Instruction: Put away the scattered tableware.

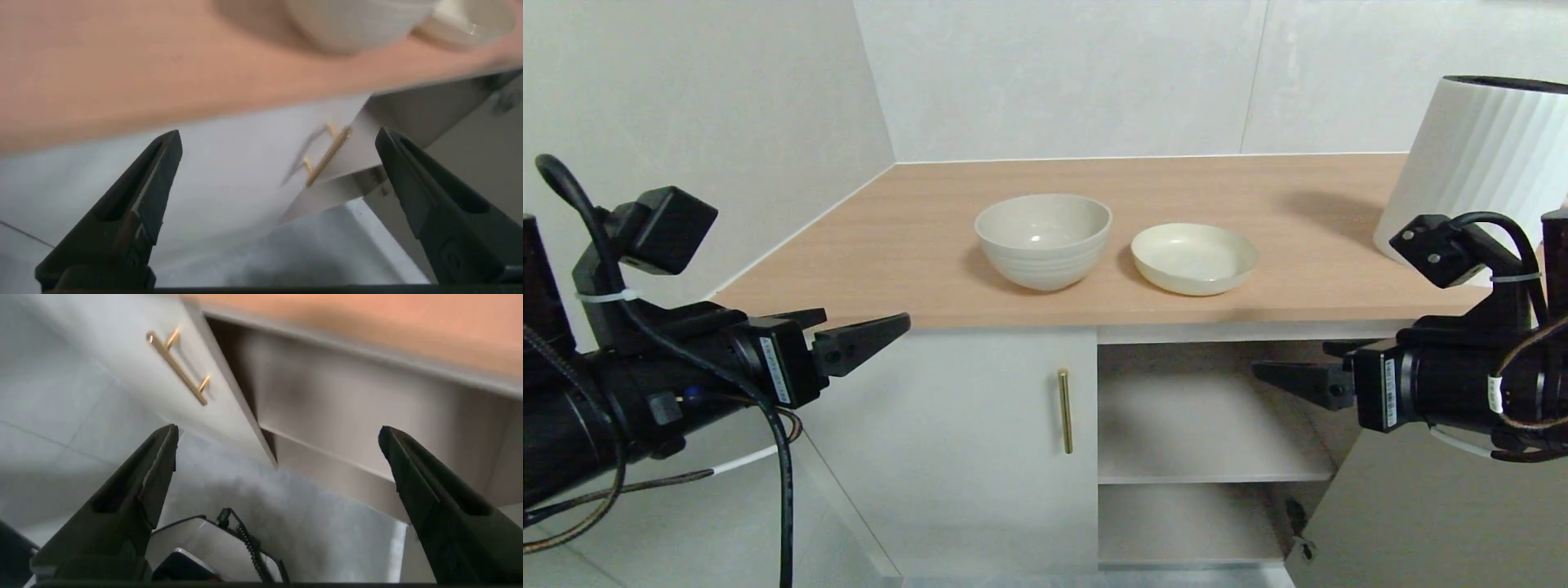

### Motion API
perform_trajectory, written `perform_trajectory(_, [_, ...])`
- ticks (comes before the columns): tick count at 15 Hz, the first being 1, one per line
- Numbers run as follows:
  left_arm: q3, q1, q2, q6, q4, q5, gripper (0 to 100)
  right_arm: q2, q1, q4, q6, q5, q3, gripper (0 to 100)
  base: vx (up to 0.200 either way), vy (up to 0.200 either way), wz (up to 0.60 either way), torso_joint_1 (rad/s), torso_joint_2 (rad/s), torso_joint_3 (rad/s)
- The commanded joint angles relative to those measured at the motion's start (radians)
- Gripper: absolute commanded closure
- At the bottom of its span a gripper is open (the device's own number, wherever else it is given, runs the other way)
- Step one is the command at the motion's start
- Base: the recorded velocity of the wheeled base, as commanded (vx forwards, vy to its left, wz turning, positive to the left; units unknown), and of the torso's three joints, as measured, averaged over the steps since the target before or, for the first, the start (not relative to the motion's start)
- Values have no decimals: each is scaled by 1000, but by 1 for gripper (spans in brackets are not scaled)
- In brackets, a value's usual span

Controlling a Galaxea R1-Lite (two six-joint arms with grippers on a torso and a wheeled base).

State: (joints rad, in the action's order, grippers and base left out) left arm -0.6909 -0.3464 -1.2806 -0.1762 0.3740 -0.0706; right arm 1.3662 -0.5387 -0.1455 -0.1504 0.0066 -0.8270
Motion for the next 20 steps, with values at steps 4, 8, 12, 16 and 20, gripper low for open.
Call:
perform_trajectory(4, [-6, 1, -19, -32, 3, 0, 0, 10, -1, 0, 2, 1, 2, 0, 0, 0, 0, 182, -470, -288])
perform_trajectory(8, [-6, 0, -25, -31, 3, 0, 0, 13, -1, 0, 2, 1, 0, 0, 0, 0, 0, 205, -481, -288])
perform_trajectory(12, [-1, 0, -20, -31, -1, 2, 0, 33, -1, 0, 19, 1, 0, 0, 0, 0, 0, 216, -488, -270])
perform_trajectory(16, [-53, 1, -25, -31, -50, 5, 0, 91, -1, -14, 71, -2, -46, 0, 0, 0, 0, 66, -140, -79])
perform_trajectory(20, [-288, 0, -65, -31, -465, -3, 0, 205, 10, 201, -187, -16, -294, 0, 0, 0, 0, 0, 0, 0])
